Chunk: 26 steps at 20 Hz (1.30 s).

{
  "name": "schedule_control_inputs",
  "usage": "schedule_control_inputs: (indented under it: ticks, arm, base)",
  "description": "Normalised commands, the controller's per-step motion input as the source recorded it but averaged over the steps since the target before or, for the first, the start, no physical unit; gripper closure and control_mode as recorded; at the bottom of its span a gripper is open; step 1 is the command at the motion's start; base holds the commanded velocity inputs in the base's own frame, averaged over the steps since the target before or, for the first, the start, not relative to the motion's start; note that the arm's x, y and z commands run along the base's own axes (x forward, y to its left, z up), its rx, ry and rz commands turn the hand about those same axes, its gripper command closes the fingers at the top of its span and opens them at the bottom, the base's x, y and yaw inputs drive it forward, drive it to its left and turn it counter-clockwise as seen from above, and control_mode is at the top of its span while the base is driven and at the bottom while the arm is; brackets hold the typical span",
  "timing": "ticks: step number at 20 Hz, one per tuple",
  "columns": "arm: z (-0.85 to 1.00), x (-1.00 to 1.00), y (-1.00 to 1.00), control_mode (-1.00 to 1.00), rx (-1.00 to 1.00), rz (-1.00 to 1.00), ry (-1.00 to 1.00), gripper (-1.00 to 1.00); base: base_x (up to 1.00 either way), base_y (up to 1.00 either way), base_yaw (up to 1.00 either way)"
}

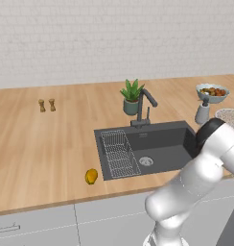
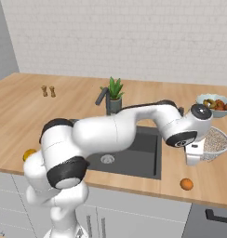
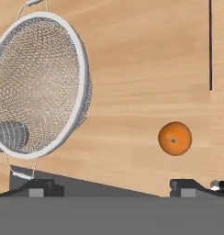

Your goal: Put the colander in the sink, put the tangerine, mango in the colander, and turn on the sink faucet and pour water over the colander.

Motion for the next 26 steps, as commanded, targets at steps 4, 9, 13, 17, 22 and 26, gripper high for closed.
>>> schedule_control_inputs:
  ticks: [4,9,13,17,22,26]
  arm:
    - [-0.26,0.31,-0.26,-1.00,0.03,0.00,0.00,-1.00]
    - [-0.22,0.39,-0.20,-1.00,0.03,0.00,0.00,-1.00]
    - [-0.10,0.30,-0.29,-1.00,0.04,0.00,0.00,-1.00]
    - [-0.02,0.29,-0.31,-1.00,0.05,0.00,0.00,-1.00]
    - [-0.25,0.26,-0.03,-1.00,0.00,-0.05,0.02,-1.00]
    - [-0.30,0.36,-0.01,-1.00,0.00,-0.07,0.02,-1.00]
  base:
    - [0.00,0.00,0.00]
    - [0.00,0.00,0.00]
    - [0.00,0.00,0.00]
    - [0.00,0.00,0.00]
    - [0.00,0.00,0.00]
    - [0.00,0.00,0.00]
